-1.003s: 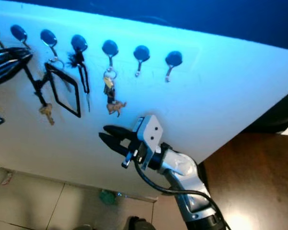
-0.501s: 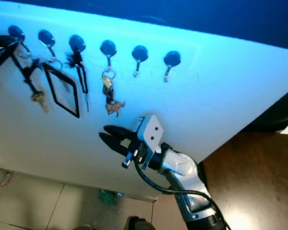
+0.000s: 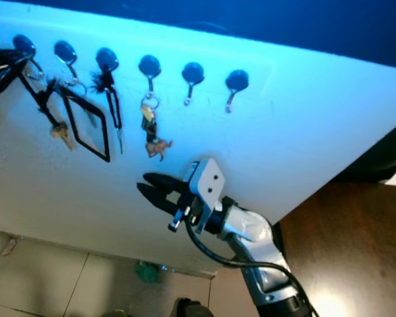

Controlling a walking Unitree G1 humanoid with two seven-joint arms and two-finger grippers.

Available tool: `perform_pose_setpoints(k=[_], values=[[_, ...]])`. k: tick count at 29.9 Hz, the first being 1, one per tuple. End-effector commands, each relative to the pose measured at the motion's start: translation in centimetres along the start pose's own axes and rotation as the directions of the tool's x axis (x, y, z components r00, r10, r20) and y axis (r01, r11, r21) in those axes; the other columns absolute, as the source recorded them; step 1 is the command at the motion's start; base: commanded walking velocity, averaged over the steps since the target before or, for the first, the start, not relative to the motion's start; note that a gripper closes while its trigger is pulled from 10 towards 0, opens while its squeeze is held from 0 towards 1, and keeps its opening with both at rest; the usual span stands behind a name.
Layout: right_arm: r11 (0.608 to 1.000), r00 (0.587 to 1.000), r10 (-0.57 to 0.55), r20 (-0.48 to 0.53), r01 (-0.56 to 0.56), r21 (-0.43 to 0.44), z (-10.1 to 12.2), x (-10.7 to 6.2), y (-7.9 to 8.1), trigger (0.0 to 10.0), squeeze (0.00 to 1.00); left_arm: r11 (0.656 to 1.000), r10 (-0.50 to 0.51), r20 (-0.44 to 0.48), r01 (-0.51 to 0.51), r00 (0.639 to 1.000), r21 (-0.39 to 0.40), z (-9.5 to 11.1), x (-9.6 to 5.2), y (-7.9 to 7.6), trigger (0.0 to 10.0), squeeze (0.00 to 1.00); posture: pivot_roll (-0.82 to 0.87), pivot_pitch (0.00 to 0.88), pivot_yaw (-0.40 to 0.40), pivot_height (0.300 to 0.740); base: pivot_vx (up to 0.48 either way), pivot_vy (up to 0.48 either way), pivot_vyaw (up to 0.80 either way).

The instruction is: Hang keys on a hook

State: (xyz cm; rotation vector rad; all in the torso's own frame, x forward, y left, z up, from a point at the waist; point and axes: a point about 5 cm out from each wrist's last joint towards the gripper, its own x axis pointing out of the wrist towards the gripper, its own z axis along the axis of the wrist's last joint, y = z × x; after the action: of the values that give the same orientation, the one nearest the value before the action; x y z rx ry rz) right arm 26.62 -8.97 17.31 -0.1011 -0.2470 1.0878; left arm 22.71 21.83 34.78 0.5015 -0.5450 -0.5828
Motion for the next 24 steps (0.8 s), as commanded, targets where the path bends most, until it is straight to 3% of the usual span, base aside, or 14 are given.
perform_pose_setpoints(k=[1, 7, 24], values=[[1.0, 1.0, 0.003, -0.003, -0.003, -0.003, 0.0, -0.2, 0.0, 10.0, 0.0, 1.0, 0.021, 0.004, -0.021, 1.0, 0.003, -0.1, 0.1, 0.3, 10.0, 0.0, 0.08, 0.071, 0.029, 0.74, 0.0, 0.0, 0.0], [1.0, 1.0, 0.003, -0.003, -0.003, -0.005, 0.0, -0.2, 0.0, 10.0, 0.0, 0.999, 0.036, 0.011, -0.036, 0.999, 0.001, -0.1, 0.2, 0.5, 10.0, 0.0, 0.08, 0.068, 0.031, 0.74, 0.0, 0.0, 0.0], [1.0, 1.0, 0.003, -0.003, -0.003, -0.004, 0.0, -0.1, 0.0, 10.0, 0.0, 0.991, 0.031, 0.101, -0.017, 0.994, -0.136, -0.9, 1.9, -2.0, 10.0, 0.0, 0.08, 0.064, 0.031, 0.74, 0.0, 0.0, 0.0]])
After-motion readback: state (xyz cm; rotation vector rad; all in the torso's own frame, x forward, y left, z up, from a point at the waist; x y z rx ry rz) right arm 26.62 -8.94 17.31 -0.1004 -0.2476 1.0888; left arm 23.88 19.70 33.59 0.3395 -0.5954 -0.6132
